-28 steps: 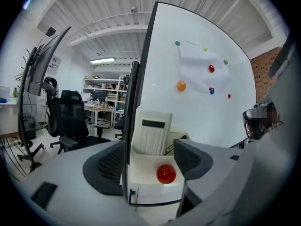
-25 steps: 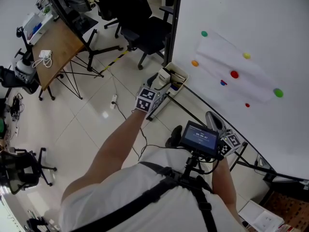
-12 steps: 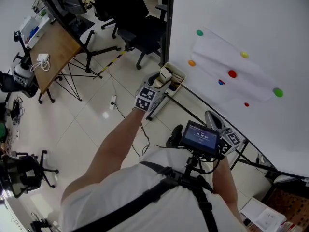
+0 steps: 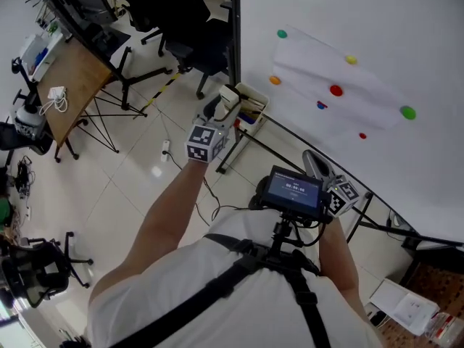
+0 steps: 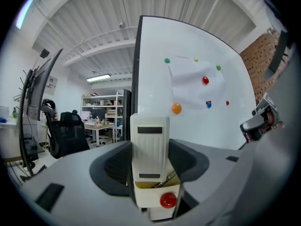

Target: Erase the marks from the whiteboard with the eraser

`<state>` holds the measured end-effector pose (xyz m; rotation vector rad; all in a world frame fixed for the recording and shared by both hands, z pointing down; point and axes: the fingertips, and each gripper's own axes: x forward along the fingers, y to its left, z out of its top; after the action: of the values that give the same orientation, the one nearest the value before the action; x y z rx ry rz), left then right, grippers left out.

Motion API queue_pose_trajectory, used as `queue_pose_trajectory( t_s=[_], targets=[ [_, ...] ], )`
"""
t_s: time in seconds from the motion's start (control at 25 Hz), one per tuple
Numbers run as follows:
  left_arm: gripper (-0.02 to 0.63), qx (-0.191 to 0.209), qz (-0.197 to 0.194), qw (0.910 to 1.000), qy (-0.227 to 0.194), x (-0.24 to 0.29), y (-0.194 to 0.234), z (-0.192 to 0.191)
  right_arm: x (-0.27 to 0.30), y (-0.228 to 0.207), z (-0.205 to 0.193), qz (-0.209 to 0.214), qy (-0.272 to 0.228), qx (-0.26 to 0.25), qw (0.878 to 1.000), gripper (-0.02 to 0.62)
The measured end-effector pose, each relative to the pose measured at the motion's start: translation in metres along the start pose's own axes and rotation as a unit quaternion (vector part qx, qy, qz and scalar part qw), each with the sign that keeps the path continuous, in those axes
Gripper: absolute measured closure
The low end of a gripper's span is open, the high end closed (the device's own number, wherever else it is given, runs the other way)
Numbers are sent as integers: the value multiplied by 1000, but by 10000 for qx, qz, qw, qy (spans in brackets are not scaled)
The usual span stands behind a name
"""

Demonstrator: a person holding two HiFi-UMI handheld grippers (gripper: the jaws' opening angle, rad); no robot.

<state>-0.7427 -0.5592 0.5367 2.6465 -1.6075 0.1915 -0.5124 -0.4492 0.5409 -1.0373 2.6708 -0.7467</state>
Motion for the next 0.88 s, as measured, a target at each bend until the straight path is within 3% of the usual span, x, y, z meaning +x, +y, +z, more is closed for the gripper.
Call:
queue_pose_trajectory(
  t_s=[0.16, 0.36, 0.68, 0.88],
  targets=[
    [337, -41, 103, 9996, -269, -22, 0, 21, -3, 3, 5, 48, -182, -80, 9998, 591],
    [337, -127, -42, 9994, -328, -29, -23, 17, -10, -10, 10, -33, -348, -47, 9994, 591],
    [337, -442, -318, 9985, 30, -36, -55, -26, -12, -15, -2, -70, -78, -203, 9997, 591],
    [339, -587, -644, 9961, 103, -70, -96, -53, -32, -2, -29, -111, -11, -215, 9997, 591]
  ],
)
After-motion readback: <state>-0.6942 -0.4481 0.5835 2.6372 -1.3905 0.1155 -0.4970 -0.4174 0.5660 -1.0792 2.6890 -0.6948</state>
